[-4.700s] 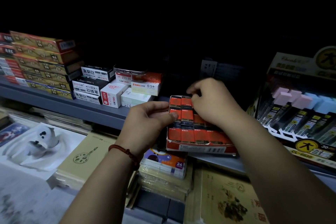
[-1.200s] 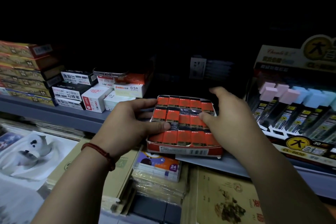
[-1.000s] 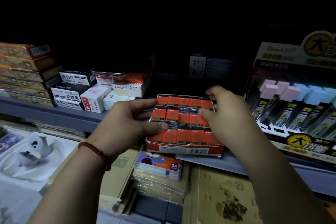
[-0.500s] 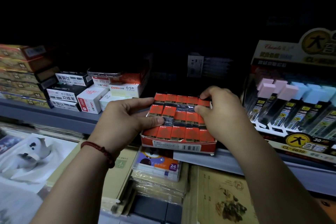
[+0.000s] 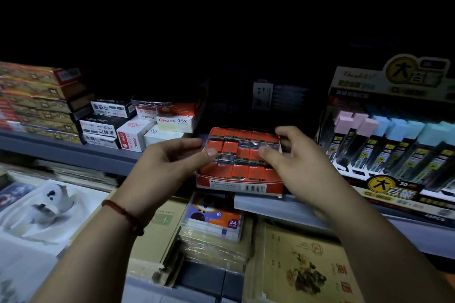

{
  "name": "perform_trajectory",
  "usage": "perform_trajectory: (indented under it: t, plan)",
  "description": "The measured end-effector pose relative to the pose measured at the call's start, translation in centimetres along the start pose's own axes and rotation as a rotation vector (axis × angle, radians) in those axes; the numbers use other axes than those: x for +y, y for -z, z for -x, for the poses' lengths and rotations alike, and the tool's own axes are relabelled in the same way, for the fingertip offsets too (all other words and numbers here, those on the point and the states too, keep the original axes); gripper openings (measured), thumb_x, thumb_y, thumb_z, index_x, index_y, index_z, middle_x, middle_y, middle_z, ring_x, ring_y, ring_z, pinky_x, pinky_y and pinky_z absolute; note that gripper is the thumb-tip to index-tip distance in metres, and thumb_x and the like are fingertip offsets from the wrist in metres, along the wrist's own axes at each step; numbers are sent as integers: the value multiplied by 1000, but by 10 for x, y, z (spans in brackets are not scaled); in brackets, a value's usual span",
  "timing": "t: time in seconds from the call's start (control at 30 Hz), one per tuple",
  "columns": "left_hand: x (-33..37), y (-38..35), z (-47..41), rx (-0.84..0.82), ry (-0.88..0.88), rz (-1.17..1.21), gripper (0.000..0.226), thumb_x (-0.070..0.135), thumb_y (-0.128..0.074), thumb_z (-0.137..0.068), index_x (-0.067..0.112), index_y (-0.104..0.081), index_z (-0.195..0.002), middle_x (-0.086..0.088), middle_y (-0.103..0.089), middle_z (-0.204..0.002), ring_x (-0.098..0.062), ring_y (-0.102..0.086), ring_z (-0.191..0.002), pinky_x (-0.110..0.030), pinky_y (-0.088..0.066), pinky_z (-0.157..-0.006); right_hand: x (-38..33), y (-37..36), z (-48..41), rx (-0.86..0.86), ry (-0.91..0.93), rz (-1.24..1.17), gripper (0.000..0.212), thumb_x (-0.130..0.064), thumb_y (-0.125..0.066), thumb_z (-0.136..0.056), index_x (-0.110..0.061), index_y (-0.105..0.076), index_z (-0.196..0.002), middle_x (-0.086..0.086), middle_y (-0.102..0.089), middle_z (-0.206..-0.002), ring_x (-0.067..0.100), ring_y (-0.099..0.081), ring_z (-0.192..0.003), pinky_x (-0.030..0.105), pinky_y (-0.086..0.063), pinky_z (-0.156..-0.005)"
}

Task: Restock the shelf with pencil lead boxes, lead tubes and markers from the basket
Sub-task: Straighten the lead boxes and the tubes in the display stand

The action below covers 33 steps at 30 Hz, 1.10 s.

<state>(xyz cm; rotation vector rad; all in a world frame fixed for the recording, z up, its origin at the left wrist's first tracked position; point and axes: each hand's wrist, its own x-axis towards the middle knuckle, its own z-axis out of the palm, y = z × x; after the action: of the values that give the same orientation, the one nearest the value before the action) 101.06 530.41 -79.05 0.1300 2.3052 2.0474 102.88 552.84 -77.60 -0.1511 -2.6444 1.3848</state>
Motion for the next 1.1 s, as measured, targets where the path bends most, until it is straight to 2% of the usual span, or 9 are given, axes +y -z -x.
perform_trajectory:
  t: [0.2, 0.3, 0.37, 0.43, 0.53, 0.6, 0.77, 0.97, 1.1]
  plan:
    - [-14, 3, 33, 51, -47, -30, 21, 9, -71, -87, 18, -75, -106, 2, -79, -93, -11, -75, -92, -16, -57, -77, 9, 12, 39, -66, -26, -168, 42, -26, -65, -96, -24, -53, -136, -10, -65, -128, 6, -63, -115, 35, -51, -104]
    - [-15, -5, 37, 85, -97, -46, 29, -3, -66, -90, 22, -75, -101, 5, -79, -89, -5, -74, -88, -9, -52, -71, 8, 10, 44, -34, -16, -211, 35, -21, -65, -96, -23, -57, -130, -12, -65, -123, 3, -64, -112, 23, -53, -95]
    - [-14, -10, 32, 96, -103, -45, 32, -5, -65, -90, 25, -73, -102, 8, -79, -91, -3, -73, -90, -9, -52, -71, 5, 6, 41, -28, -10, -168, 41, -26, -65, -96, -27, -53, -135, -16, -63, -116, 9, -65, -112, 27, -54, -94]
    - [-14, -15, 24, 107, -110, -69, 35, -3, -65, -91, 30, -72, -104, 13, -78, -92, 0, -72, -91, -9, -52, -70, 3, 1, 34, -26, 2, -93, 47, -32, -64, -97, -29, -47, -140, -13, -64, -96, 17, -67, -106, 42, -56, -95]
    - [-14, -22, 7, 146, -130, -129, 37, 5, -67, -92, 33, -69, -117, 20, -76, -91, 7, -69, -88, -12, -55, -70, 0, -5, 20, -12, 40, 54, 52, -37, -61, -98, -29, -40, -145, -17, -59, -88, 2, -63, -77, 23, -54, -80]
    - [-14, -28, -4, 143, -138, -155, 42, 8, -66, -93, 31, -64, -128, 23, -73, -93, 13, -66, -85, -8, -52, -66, -3, -9, 8, -18, 47, 102, 54, -37, -59, -99, -26, -37, -148, -14, -61, -99, 2, -61, -81, 22, -52, -75]
    - [-17, -39, -27, 125, -153, -286, 60, 16, -67, -92, 29, -48, -148, 23, -62, -115, 26, -56, -88, -7, -46, -75, 0, -20, -16, -44, 69, 142, 53, -36, -54, -101, -23, -35, -148, -1, -44, -140, 14, -51, -111, 22, -38, -86]
    - [-16, -38, -35, 107, -155, -352, 64, 20, -70, -92, 26, -45, -150, 15, -59, -131, 10, -53, -107, -12, -45, -90, 7, -19, -26, -46, 77, 143, 60, -37, -55, -100, -24, -30, -153, 0, -43, -147, 15, -54, -113, 23, -40, -82]
    - [-11, -45, -20, 166, -188, -342, 62, 23, -73, -90, 24, -49, -147, 14, -60, -124, -2, -54, -116, -31, -47, -104, 8, -9, -8, -21, 128, 130, 63, -39, -56, -100, -26, -28, -154, -4, -39, -154, 15, -48, -130, 21, -38, -94]
